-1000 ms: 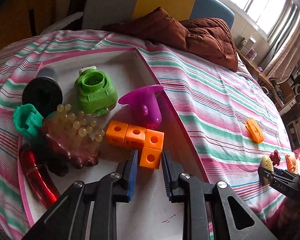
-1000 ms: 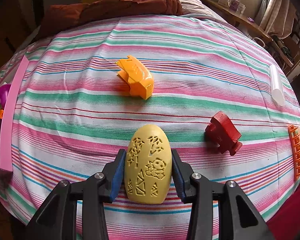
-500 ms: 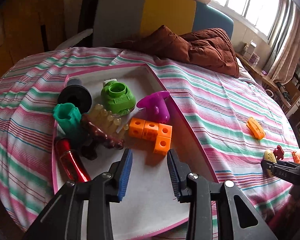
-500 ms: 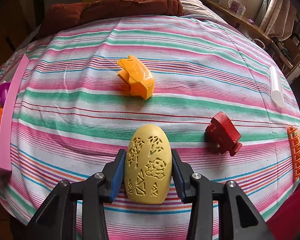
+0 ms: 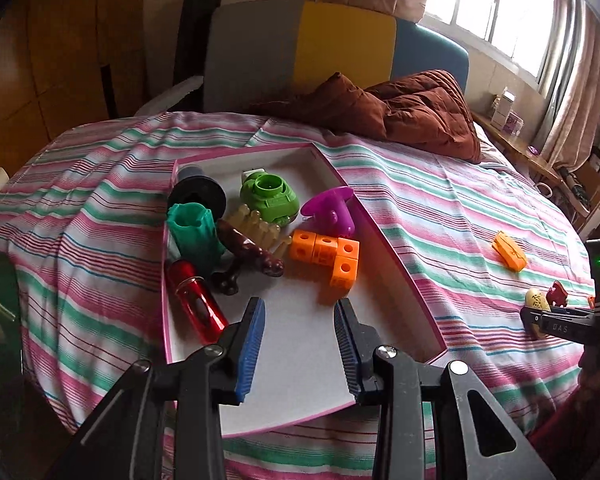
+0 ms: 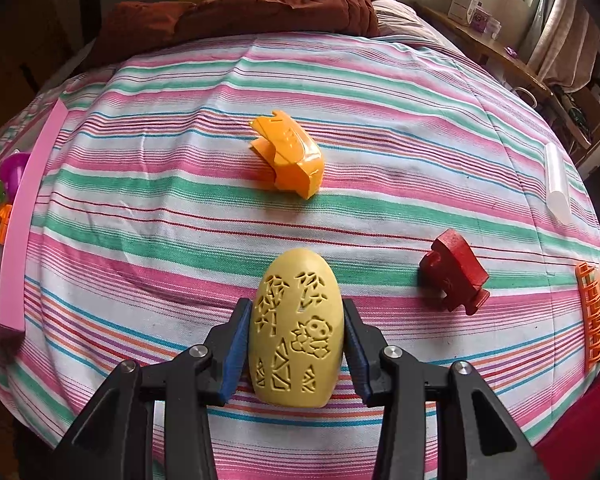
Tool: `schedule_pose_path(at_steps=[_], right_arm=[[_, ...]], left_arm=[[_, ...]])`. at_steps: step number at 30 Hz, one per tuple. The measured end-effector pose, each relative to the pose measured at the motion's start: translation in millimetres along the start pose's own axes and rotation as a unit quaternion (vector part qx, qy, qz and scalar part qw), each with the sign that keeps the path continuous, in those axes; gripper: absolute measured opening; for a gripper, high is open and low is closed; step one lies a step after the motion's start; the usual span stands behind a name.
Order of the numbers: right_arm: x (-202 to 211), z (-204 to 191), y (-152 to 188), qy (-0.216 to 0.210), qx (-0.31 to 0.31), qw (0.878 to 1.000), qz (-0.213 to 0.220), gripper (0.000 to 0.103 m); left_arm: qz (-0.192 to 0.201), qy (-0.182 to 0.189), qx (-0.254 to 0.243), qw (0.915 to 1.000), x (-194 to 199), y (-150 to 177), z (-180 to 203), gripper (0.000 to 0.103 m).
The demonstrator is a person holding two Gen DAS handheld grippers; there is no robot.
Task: Organize rigid objects
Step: 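Withdraw the left tool while the right tool carries the yellow egg toward the tray, then lower the yellow egg into the tray with the right tool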
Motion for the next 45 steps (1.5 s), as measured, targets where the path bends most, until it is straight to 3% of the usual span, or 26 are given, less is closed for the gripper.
schedule_pose_path(at_steps=[15, 31, 35, 41, 45], right_arm=[[1, -26, -4, -0.053, 0.015, 0.998, -0.012, 0.043], [9, -54, 0, -0.089, 0.026, 0.996, 0.005, 0.043], [17, -67, -4, -0.142, 0.000, 0.990, 0.028, 0.043], [12, -98, 6, -0.126, 0.043, 0.991, 0.026, 0.043], [21, -98, 5, -0.145, 0.019, 0.989, 0.032, 0.043]], left_arm=[[0.009, -0.021, 0.017, 0.9996, 16, 9, -23, 0.037], [0.012, -0.057, 0.046, 0.9972, 29, 22, -56, 0.037], [0.010, -0.071, 0.037, 0.9967, 32, 26, -60, 0.037], [0.009, -0.080, 0.034, 0.9962, 36, 29, -63, 0.037], [0.009, -0.081, 0.033, 0.9961, 37, 31, -64, 0.037]])
Point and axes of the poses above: each gripper's, at about its wrist camera, not at the fingertips, and x roughly against the way its jaws point, z to its right, y to its underside, the point moved 1 cm from there along -x, roughly the way its jaws point, and after that the axes turned 15 degrees about z, right-handed, at the moved point
